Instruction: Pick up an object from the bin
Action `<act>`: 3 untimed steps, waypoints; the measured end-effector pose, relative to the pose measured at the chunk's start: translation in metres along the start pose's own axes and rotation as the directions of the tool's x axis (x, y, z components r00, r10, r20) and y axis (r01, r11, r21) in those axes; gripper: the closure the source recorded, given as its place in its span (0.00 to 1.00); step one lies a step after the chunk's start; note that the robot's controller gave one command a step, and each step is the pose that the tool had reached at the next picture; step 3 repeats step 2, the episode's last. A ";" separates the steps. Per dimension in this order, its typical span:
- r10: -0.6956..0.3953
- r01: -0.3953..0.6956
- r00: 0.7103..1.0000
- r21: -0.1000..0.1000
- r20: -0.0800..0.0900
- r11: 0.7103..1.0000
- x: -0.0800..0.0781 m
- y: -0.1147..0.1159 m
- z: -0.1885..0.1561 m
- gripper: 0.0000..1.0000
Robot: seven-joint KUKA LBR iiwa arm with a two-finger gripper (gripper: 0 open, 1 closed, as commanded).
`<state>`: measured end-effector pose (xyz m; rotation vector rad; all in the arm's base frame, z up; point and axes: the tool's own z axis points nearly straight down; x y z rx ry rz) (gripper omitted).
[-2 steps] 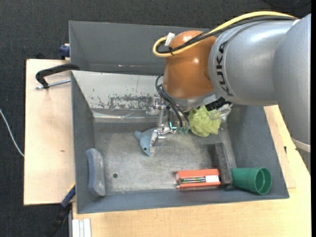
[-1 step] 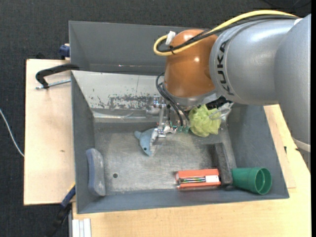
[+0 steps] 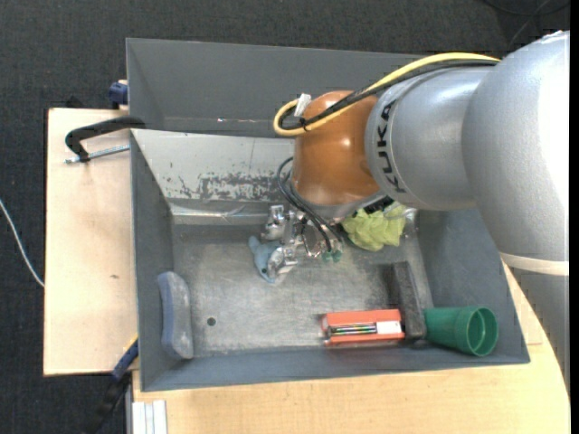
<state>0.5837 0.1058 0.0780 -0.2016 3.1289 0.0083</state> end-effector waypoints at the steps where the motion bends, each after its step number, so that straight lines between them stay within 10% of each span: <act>1: 0.000 0.000 1.000 0.000 0.000 1.000 0.000 0.000 0.000 1.00; 2: 0.024 -0.024 1.000 0.003 0.000 1.000 -0.003 0.006 -0.137 1.00; 3: 0.024 -0.024 1.000 0.003 0.000 1.000 -0.003 0.006 -0.137 1.00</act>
Offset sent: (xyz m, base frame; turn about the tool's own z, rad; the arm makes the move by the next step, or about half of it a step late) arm -0.0003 0.0043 0.1354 0.0239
